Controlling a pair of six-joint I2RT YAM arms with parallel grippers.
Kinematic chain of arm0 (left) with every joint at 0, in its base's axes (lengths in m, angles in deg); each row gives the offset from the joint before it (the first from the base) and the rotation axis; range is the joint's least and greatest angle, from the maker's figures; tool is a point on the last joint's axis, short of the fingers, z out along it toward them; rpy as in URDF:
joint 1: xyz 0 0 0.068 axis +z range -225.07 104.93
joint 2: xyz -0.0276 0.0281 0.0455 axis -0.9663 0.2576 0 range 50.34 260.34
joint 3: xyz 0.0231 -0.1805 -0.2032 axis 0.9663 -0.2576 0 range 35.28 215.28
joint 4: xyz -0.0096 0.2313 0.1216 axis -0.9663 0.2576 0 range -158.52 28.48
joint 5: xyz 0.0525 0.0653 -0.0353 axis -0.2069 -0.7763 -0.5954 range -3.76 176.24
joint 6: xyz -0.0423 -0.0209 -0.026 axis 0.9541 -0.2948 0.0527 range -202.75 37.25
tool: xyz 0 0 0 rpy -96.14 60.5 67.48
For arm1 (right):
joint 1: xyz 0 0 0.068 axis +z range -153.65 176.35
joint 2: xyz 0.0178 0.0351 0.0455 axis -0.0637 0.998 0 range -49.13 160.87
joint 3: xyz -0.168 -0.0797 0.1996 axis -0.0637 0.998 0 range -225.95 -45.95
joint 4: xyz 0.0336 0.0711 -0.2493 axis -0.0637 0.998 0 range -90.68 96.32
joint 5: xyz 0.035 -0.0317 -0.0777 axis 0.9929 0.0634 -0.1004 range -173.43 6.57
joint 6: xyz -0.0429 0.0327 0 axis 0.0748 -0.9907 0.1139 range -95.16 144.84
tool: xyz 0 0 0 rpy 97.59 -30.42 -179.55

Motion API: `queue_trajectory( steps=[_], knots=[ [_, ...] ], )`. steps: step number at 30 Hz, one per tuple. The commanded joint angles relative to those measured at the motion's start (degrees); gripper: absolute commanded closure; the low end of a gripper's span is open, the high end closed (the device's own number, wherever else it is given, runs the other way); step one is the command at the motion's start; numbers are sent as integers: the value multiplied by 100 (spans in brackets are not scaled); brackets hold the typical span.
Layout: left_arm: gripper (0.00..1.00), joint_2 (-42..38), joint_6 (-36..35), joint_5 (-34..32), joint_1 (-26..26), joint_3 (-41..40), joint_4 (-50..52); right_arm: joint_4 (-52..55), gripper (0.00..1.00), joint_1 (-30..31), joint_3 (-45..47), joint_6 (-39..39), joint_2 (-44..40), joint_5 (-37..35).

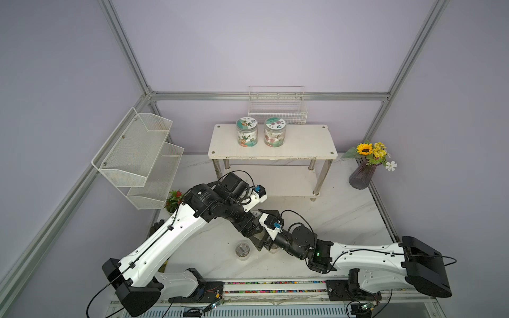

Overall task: Place the seed container on the shelf
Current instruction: Pick up the seed jar at the center of the board.

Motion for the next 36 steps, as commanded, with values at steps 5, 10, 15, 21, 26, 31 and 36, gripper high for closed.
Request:
queue_trajectory(
  steps=[5, 10, 15, 21, 26, 31, 36],
  knots=[
    [25, -209, -35, 225, -68, 124, -157, 139, 15, 27, -131, -27, 56, -122],
    [25, -222, -38, 244, -85, 124, -148, 169, 21, 26, -124, -30, 53, -125],
    [22, -244, -57, 284, -93, 156, -148, 190, 26, 19, -127, -1, 35, -116],
    [16, -286, -89, 385, -94, 213, -148, 224, 34, 18, -127, 41, 25, -108],
    [12, -319, -89, 428, -93, 261, -157, 243, 39, 23, -115, 75, 0, -99],
    [8, -363, -76, 481, -89, 237, -214, 211, 43, 19, -99, 128, -27, -91],
    [6, -408, -63, 482, -93, 187, -271, 8, 46, 19, -10, 226, -102, -57]
  ],
)
